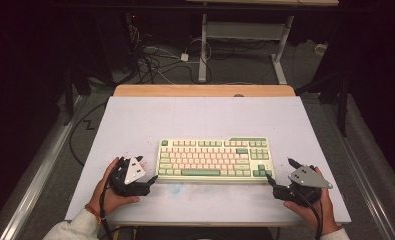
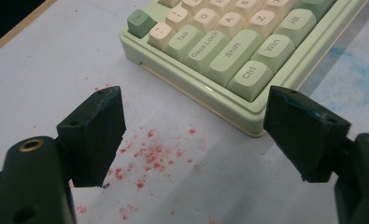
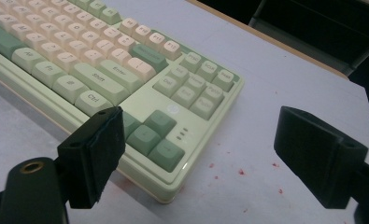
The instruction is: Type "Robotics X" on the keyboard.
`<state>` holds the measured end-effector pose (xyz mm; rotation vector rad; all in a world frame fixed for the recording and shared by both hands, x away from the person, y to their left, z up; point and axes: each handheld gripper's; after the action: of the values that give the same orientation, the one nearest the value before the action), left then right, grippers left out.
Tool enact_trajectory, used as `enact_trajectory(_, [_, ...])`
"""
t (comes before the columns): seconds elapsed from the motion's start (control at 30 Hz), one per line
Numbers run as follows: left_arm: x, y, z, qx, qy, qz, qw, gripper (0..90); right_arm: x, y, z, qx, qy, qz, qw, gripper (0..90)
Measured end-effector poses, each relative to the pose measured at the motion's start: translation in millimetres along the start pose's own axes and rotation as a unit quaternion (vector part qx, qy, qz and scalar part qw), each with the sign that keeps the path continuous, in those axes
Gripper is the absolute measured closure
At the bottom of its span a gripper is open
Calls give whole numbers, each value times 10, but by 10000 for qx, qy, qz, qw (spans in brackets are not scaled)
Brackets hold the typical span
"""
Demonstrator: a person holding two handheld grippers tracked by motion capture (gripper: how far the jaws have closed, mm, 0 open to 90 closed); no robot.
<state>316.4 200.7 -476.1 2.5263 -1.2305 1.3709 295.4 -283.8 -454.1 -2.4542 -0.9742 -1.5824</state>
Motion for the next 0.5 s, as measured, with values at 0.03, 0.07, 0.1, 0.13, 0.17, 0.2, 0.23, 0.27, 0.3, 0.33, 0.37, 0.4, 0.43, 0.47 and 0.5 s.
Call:
enact_trajectory(0.03, [-2,0,0,-8,-8,-2,10000,197,1,0,-3,9,-5,15,10000,170])
enact_trajectory(0.07, [-5,1,-3,-9,-9,1,10000,197,2,1,-5,14,-3,-17,10000,173])
enact_trajectory(0.1, [-7,8,-16,-24,9,9,10000,197,3,-2,-9,13,-4,-29,10000,178])
enact_trajectory(0.13, [-7,8,-16,-24,9,9,10000,197,5,-8,-14,21,-13,-27,10000,186])
enact_trajectory(0.17, [-8,11,-22,-37,21,18,10000,197,9,-16,-16,29,-8,-19,10000,195])
enact_trajectory(0.2, [-8,14,-26,-19,23,31,10000,197,12,-24,-17,28,13,-28,10000,204])
enact_trajectory(0.23, [-9,13,-33,-23,34,38,10000,197,12,-24,-17,28,13,-28,10000,204])
enact_trajectory(0.27, [-18,11,-40,-52,47,29,10000,197,15,-28,-31,192,44,-89,9998,209])
enact_trajectory(0.3, [-18,11,-40,-52,47,29,10000,197,20,-31,-35,263,38,-64,9996,228])
enact_trajectory(0.33, [-25,10,-41,-49,34,35,10000,197,20,-31,-35,263,38,-64,9996,228])
enact_trajectory(0.37, [-30,9,-42,-44,23,31,10000,197,23,-33,-38,338,44,-50,9994,261])
enact_trajectory(0.4, [-29,7,-53,-38,39,13,10000,197,31,-37,-50,427,109,-76,9990,303])
enact_trajectory(0.43, [-27,9,-59,-42,53,14,10000,197,37,-40,-56,446,112,-78,9989,334])
enact_trajectory(0.47, [-27,9,-59,-42,53,14,10000,197,45,-42,-60,448,110,-66,9989,351])
enact_trajectory(0.5, [-25,11,-62,-45,56,25,10000,197,51,-42,-63,476,103,-38,9988,379])
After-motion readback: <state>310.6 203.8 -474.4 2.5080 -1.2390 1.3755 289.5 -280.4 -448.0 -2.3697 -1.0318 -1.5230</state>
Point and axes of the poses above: each handheld gripper's, and its own axes: z roughly forward along the jaws, x roughly out of its top, y roughly to its right, and after that the axes turned 4 degrees about x, right-handed
